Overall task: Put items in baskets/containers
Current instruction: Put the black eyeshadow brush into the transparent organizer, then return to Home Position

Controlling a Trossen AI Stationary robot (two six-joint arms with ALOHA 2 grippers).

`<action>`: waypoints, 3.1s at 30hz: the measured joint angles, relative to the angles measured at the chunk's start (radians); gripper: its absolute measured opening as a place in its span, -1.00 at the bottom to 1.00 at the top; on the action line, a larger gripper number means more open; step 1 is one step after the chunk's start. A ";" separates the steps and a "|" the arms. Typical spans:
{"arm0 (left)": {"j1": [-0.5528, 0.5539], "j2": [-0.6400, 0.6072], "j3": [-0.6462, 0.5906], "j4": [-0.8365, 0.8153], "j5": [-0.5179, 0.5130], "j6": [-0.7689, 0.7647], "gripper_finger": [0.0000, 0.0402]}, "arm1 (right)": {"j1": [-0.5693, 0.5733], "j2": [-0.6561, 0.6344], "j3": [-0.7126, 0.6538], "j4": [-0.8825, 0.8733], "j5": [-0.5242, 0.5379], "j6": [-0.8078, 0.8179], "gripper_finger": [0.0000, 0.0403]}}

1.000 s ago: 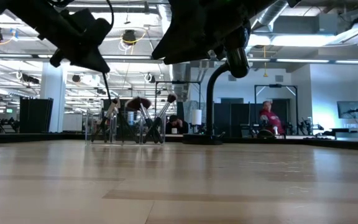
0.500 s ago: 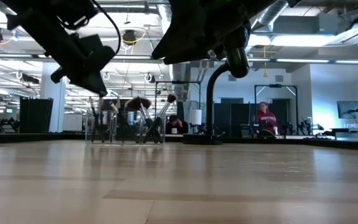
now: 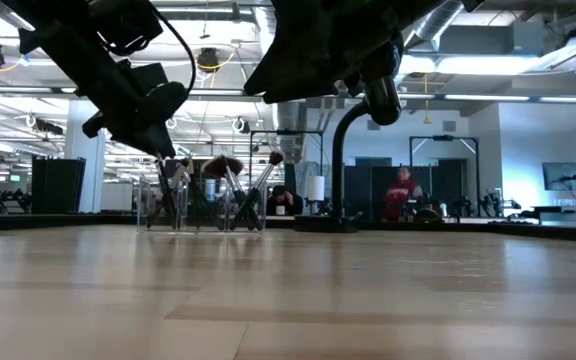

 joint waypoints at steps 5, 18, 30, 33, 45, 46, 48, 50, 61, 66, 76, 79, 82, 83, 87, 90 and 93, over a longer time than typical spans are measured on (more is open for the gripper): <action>-0.035 -0.069 0.010 0.013 0.002 0.000 -0.53 | 0.004 -0.013 -0.001 0.004 0.000 -0.031 -0.20; -0.330 -0.431 -0.008 0.031 -0.136 0.229 -0.53 | 0.128 -0.382 0.040 -0.245 0.099 -0.317 -0.55; -0.472 -0.778 -0.196 0.028 -0.181 0.293 -0.53 | 0.290 -0.843 -0.475 -0.304 0.240 -0.062 -0.80; -0.473 -0.853 -0.238 0.029 -0.179 0.293 -0.53 | 0.303 -0.956 -0.633 -0.141 0.157 -0.171 -0.82; -0.473 -1.032 -0.292 0.104 -0.052 0.508 -0.53 | 0.119 -1.314 -1.077 0.418 -0.181 -0.446 -0.87; -0.473 -1.049 -0.292 0.105 -0.035 0.526 -0.53 | 0.100 -1.345 -1.095 0.419 -0.182 -0.437 -0.87; -0.473 -1.070 -0.292 0.107 0.002 0.549 -0.53 | 0.062 -1.410 -1.127 0.420 -0.204 -0.429 -0.87; -0.471 -1.071 -0.293 0.111 0.025 0.568 -0.53 | 0.024 -1.464 -1.149 0.408 -0.257 -0.430 -0.88; -0.470 -1.072 -0.407 0.219 0.079 0.615 -0.53 | -0.189 -1.661 -1.150 0.171 -0.467 -0.402 -0.96; -0.470 -1.072 -0.444 0.238 0.079 0.607 -0.53 | -0.237 -1.731 -1.151 0.031 -0.498 -0.358 -0.97; -0.470 -1.071 -0.491 0.306 0.281 0.655 -0.53 | -0.248 -1.787 -1.151 -0.031 -0.497 -0.378 -0.97; -0.470 -1.069 -0.491 0.304 0.378 0.660 -0.53 | -0.248 -1.783 -1.151 -0.036 -0.497 -0.298 -0.97; -0.470 -1.058 -0.491 0.293 0.440 0.699 -0.53 | -0.248 -1.783 -1.152 -0.036 -0.495 -0.241 -0.97; -0.470 -1.050 -0.491 0.291 0.444 0.710 -0.53 | -0.248 -1.783 -1.152 -0.036 -0.495 -0.236 -0.97; -0.470 -1.010 -0.491 0.291 0.403 0.712 -0.53 | -0.248 -1.783 -1.152 -0.036 -0.495 -0.236 -0.97; -0.470 -0.974 -0.491 0.291 0.366 0.712 -0.53 | -0.248 -1.783 -1.152 -0.034 -0.495 -0.236 -0.97; -0.470 -0.937 -0.491 0.294 0.362 0.695 -0.53 | -0.248 -1.783 -1.152 -0.034 -0.495 -0.236 -0.97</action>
